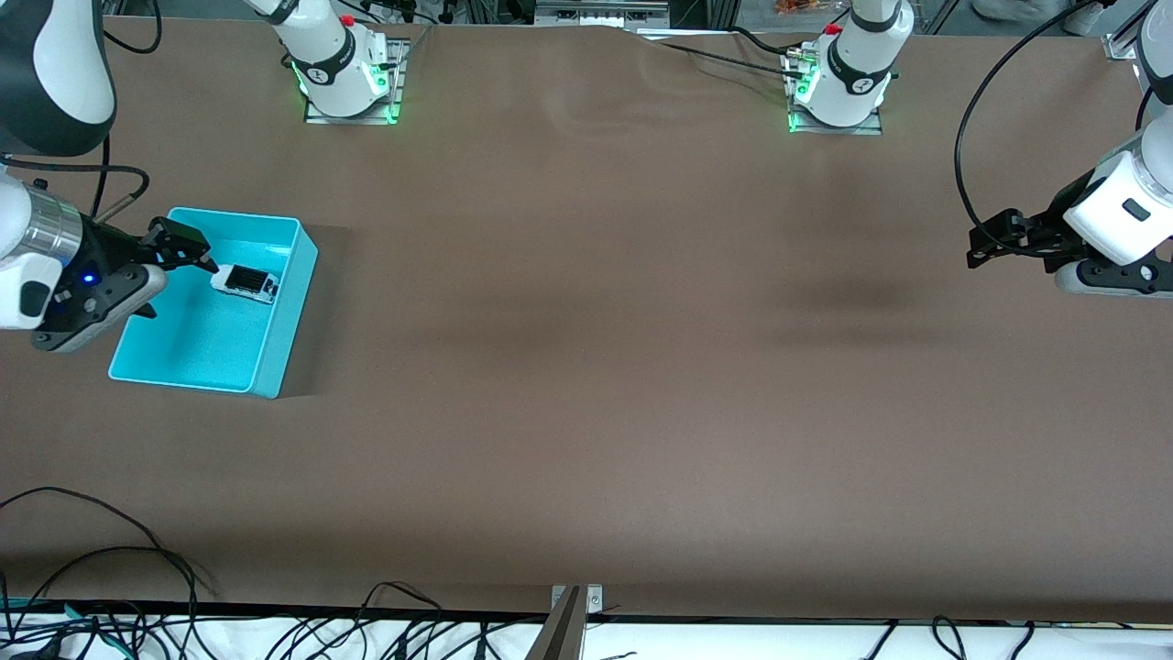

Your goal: Wind and store white jeep toy

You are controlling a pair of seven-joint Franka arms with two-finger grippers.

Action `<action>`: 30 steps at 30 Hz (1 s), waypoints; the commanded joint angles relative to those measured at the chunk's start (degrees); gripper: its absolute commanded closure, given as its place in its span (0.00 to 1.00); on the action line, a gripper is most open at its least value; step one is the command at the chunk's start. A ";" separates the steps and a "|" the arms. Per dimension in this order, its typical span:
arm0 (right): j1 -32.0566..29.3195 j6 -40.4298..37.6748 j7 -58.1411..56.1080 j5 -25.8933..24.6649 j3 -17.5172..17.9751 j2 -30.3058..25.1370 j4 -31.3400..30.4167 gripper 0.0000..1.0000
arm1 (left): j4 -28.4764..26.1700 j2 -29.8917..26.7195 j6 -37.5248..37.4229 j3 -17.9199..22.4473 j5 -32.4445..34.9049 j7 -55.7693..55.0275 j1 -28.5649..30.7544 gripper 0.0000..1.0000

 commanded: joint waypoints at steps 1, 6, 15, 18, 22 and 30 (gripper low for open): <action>0.43 -2.57 12.34 -1.19 0.14 0.39 2.74 0.00 | 1.95 0.85 -1.49 -0.09 -0.95 0.25 0.19 0.00; 2.01 -2.57 23.40 -4.53 0.05 0.39 3.71 0.00 | 1.95 0.85 -1.49 -0.09 -0.95 0.25 0.19 0.00; 2.10 -0.20 32.74 -7.44 -0.04 -1.10 2.58 0.00 | 1.95 0.85 -1.49 -0.09 -0.95 0.25 0.19 0.00; 2.01 2.78 32.74 -7.44 -0.30 -3.90 -2.16 0.00 | 1.95 0.85 -1.49 -0.09 -0.95 0.25 0.19 0.00; 1.92 9.98 32.74 -7.44 -0.65 -11.54 -13.92 0.00 | 1.95 0.85 -1.49 -0.09 -0.95 0.25 0.19 0.00; 1.75 12.99 32.65 -7.52 -2.24 -19.74 -24.85 0.00 | 1.95 0.85 -1.49 0.00 -0.95 0.25 0.19 0.00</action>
